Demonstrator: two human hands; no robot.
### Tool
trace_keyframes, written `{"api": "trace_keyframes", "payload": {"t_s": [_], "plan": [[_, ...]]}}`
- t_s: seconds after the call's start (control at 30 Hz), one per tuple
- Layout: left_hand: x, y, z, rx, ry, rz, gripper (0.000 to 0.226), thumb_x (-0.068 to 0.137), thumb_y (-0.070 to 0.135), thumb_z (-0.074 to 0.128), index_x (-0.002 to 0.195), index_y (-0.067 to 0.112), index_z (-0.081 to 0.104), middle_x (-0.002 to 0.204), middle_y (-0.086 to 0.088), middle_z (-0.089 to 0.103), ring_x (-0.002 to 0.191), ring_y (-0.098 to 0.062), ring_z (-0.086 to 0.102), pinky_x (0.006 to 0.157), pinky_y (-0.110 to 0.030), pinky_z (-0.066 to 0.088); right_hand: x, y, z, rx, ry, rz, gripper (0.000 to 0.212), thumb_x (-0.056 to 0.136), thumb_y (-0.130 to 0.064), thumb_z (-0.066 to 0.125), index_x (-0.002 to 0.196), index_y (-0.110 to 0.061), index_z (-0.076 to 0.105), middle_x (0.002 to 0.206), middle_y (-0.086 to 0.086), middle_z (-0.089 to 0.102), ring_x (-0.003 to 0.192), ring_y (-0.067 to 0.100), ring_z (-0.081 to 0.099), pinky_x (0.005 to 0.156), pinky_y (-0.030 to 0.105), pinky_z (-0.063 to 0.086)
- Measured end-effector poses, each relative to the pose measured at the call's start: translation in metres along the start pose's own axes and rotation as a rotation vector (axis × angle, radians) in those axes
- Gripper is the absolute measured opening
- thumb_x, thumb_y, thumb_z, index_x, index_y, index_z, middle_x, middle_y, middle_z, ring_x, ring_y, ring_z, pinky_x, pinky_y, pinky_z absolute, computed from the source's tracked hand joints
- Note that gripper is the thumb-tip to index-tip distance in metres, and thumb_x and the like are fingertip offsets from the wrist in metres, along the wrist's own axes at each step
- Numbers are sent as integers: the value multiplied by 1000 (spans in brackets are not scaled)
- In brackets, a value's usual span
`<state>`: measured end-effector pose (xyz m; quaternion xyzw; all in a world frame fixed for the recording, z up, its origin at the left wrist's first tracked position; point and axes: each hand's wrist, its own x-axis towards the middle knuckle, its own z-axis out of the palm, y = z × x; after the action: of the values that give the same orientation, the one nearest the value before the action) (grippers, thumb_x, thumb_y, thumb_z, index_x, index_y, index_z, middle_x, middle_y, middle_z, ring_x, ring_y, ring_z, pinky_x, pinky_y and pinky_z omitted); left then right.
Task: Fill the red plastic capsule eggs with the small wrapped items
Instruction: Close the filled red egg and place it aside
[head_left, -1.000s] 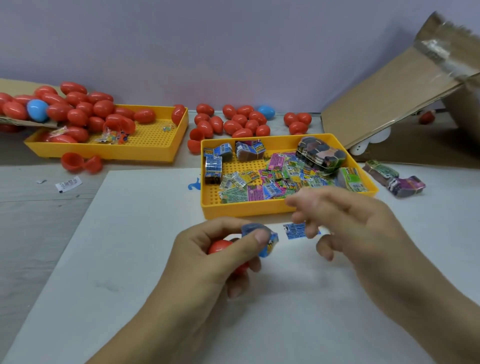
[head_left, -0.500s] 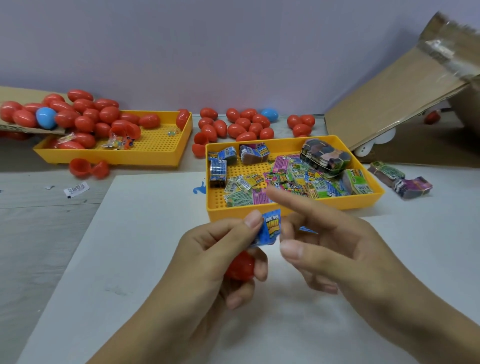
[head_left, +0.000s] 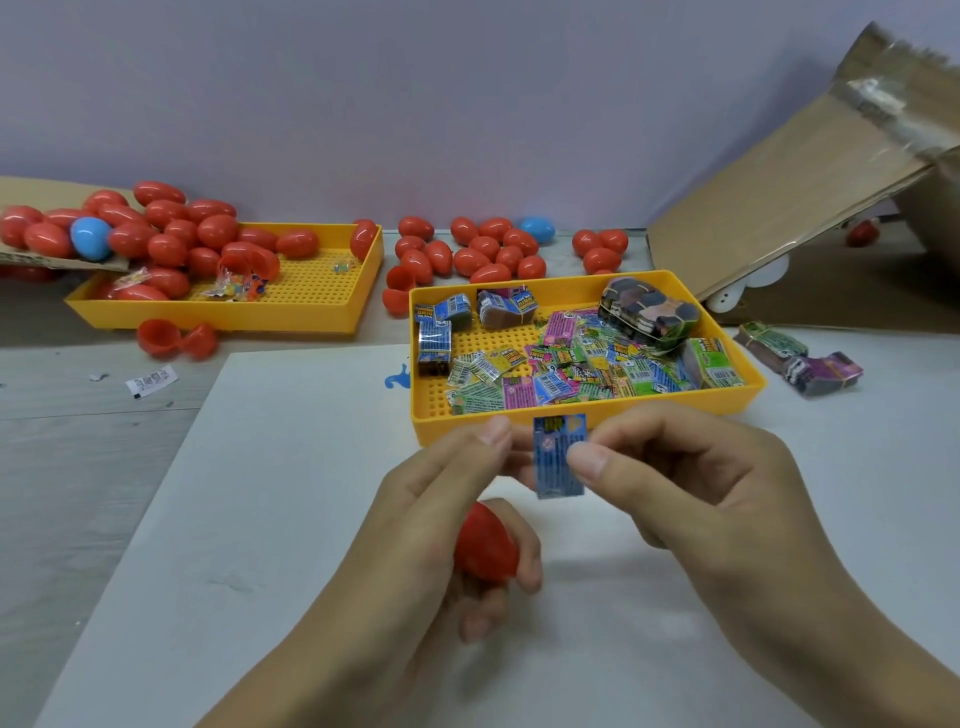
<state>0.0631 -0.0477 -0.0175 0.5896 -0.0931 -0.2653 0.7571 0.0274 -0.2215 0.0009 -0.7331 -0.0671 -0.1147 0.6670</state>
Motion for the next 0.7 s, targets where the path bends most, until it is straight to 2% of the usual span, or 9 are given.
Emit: {"api": "trace_keyframes", "payload": {"t_s": [0.13,0.27,0.37,0.47,0.6,0.7], "plan": [[-2,2,6,-1,-2,82,37,77,40,69,102,15,77,56,-11,57,44,-14,53,36,-17,33,2,2,-1,45,8,69,9,72,-22,74,67,-17,70,50,-10,50,44,2,43,47,6,34],[-2,1,9,63,96,149,20,76,33,75,88,18,79,51,-10,54,41,-15,48,37,-17,29,2,1,-2,177,-70,236,19,63,-34,74,65,-16,68,49,-8,38,43,7,30,41,14,28],[-2,2,9,76,156,157,20,69,34,80,82,19,79,49,-9,54,42,-17,44,39,-17,29,3,0,-3,230,-96,319,25,61,-37,72,70,-14,71,55,3,31,45,11,24,40,17,25],[-2,3,8,68,183,167,27,59,39,83,76,19,78,49,-9,54,42,-20,43,39,-17,29,3,-1,-2,248,-111,316,26,64,-38,74,75,-14,75,55,0,29,45,11,22,41,18,23],[-1,7,6,-129,111,111,21,57,29,80,69,13,73,53,-14,51,40,-18,48,36,-13,28,6,-3,-5,370,-141,417,18,58,-34,74,60,-17,68,55,-2,34,45,9,23,39,17,23],[-2,6,8,-8,146,133,24,58,34,79,72,15,74,52,-13,53,38,-17,43,37,-16,28,6,-4,-4,387,-157,423,18,58,-33,73,58,-17,66,55,-3,36,44,9,25,38,17,23]]}}
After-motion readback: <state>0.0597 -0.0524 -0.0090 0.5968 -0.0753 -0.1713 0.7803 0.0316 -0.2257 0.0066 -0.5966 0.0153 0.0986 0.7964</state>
